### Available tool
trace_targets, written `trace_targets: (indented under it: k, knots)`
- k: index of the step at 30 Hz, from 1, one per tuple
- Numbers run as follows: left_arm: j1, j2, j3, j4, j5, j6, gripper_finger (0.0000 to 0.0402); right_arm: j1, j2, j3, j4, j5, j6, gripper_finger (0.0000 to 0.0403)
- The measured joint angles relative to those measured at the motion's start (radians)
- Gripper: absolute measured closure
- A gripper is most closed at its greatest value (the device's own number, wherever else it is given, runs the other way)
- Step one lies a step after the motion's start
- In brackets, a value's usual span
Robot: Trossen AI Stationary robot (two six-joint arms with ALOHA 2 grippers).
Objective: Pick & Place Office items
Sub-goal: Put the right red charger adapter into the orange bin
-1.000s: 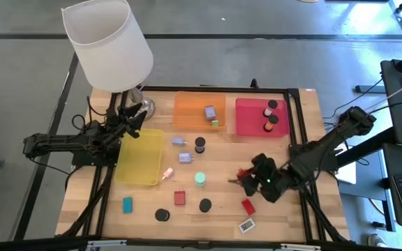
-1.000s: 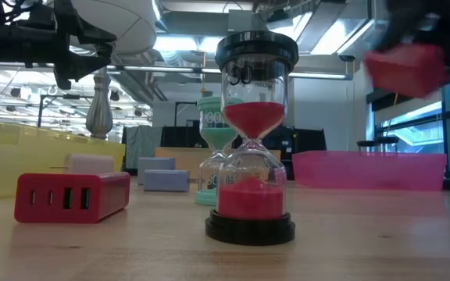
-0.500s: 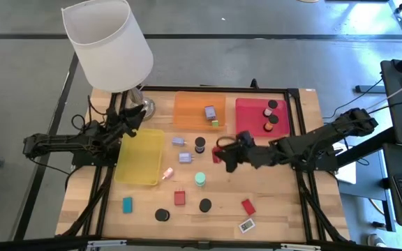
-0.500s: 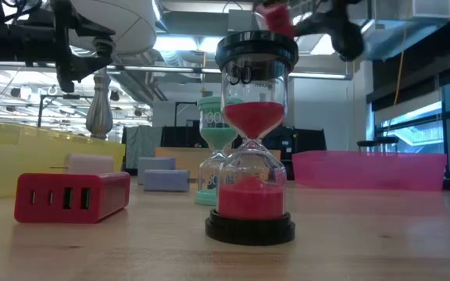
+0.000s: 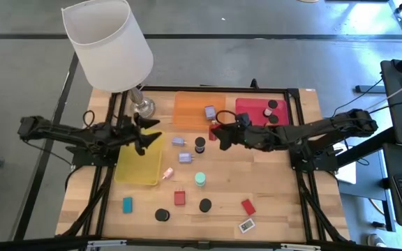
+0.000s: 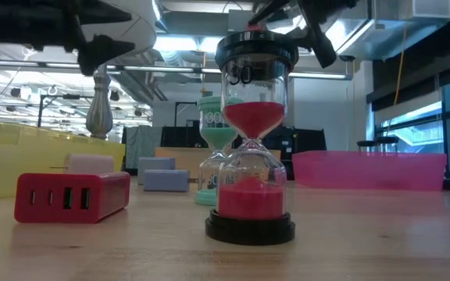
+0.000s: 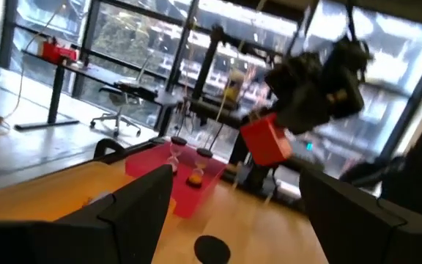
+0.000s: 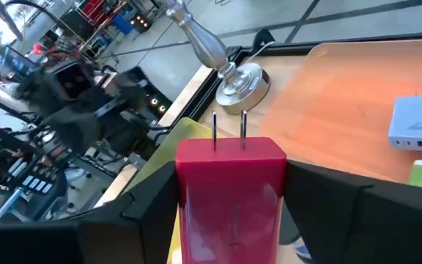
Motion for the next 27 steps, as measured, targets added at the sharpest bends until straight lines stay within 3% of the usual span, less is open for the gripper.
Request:
trace_targets:
  k: [9, 18, 22, 27]
  knots:
    - [-0.157, 0.361, 0.221, 0.000, -0.223, 0.131, 0.0107, -0.039, 0.000, 0.000, 0.002, -0.031, -0.023, 0.0189]
    - [-0.255, 0.732, 0.476, -0.001, -0.587, 0.176, 0.0107, -0.077, 0.000, 0.000, 0.043, 0.006, -0.030, 0.0189]
    - [-0.250, 0.866, 0.603, -0.001, -0.644, 0.121, 0.0107, -0.084, 0.000, 0.000, 0.058, 0.026, -0.140, 0.0189]
    - [-0.207, 0.974, 0.736, -0.001, -0.638, 0.027, 0.0107, -0.084, 0.000, 0.000, 0.070, 0.045, -0.341, 0.0189]
